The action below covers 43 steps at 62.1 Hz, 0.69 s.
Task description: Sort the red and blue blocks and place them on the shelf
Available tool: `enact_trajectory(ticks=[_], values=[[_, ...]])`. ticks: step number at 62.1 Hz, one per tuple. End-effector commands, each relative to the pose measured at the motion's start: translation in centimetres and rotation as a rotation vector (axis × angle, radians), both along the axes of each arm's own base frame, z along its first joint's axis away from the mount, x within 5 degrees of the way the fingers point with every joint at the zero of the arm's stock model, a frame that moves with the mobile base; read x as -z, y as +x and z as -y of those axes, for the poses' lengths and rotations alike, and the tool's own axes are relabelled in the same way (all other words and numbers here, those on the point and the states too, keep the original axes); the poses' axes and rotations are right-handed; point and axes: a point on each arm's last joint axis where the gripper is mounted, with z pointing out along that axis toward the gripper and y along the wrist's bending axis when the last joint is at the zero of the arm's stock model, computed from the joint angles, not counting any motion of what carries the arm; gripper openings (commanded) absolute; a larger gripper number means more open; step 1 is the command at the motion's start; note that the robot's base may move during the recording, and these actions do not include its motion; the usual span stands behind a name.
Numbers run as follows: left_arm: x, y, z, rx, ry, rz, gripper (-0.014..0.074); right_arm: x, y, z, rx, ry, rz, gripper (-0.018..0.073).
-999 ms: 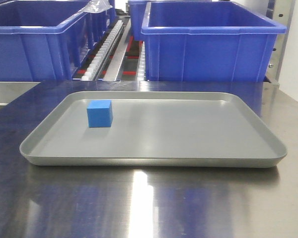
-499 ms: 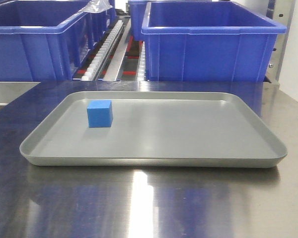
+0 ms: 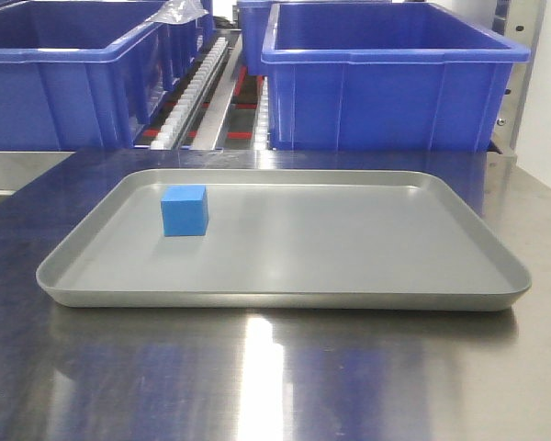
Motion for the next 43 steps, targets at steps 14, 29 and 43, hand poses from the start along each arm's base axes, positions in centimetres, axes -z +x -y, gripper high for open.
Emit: enact_trajectory(ticks=[14,29,43], values=[[-1.4,7.8,4.5,0.053,-0.054,-0.236,0.0125,-1.6,-0.1,0.1,0.009,-0.009,0.102,0.0089],[-0.8,13.3,7.6,-0.033,-0.06,-0.379,0.0126,-1.6,-0.1,0.1,0.009,-0.009,0.101,0.0089],[0.5,16.1,11.3,-0.047,-0.005,-0.509,0.02,-1.6,-0.1,0.1,0.009,-0.009,0.101,0.0089]])
